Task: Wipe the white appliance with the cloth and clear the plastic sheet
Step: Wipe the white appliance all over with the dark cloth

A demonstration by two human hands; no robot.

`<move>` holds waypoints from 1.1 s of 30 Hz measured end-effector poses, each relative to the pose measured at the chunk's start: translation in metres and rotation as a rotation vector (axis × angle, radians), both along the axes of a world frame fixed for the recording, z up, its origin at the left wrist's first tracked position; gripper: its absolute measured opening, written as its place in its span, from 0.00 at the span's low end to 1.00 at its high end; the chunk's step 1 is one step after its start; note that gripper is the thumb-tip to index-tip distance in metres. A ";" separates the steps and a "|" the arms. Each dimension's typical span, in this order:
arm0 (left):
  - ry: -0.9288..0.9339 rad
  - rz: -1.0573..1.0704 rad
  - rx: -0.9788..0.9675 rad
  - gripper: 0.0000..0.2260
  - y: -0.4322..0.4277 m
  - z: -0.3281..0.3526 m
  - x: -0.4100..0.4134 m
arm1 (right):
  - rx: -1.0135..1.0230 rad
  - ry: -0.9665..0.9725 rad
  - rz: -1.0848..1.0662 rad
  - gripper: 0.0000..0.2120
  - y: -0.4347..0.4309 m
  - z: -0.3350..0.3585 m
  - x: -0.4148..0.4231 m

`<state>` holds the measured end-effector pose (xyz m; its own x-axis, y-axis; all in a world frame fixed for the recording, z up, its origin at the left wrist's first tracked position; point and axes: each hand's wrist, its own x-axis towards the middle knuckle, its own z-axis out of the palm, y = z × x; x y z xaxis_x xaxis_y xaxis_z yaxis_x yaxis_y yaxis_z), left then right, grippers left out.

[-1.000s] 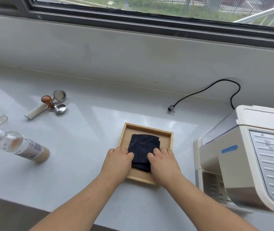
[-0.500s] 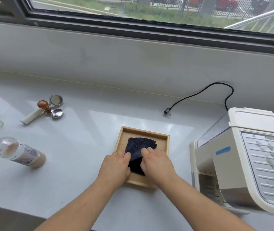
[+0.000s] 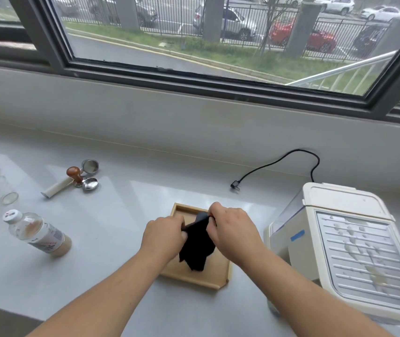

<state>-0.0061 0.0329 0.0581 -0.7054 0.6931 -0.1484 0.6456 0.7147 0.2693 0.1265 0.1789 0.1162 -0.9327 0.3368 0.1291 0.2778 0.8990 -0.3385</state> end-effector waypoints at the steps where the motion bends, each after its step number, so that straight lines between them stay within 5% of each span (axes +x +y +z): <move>1: -0.019 0.021 0.042 0.03 0.001 0.007 -0.001 | 0.017 0.002 -0.018 0.03 0.007 0.005 0.003; 11: -0.009 0.037 0.321 0.08 0.042 0.102 -0.004 | -0.044 -0.133 -0.204 0.22 0.045 0.060 0.021; 20: -0.058 -0.043 0.527 0.06 0.088 0.187 0.011 | -0.087 -0.116 -0.165 0.27 0.062 0.121 0.019; 28: -0.109 -0.145 0.685 0.05 0.130 0.241 0.044 | -0.166 0.091 -0.219 0.04 0.091 0.166 0.034; 33: -0.145 -0.210 0.711 0.07 0.149 0.249 0.064 | -0.103 0.172 -0.249 0.04 0.117 0.183 0.060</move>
<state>0.0578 0.1817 0.3071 -0.5557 0.7740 0.3034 0.6719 0.2031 0.7123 0.1868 0.2957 0.2988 -0.7873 0.5717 0.2310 0.4159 0.7690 -0.4855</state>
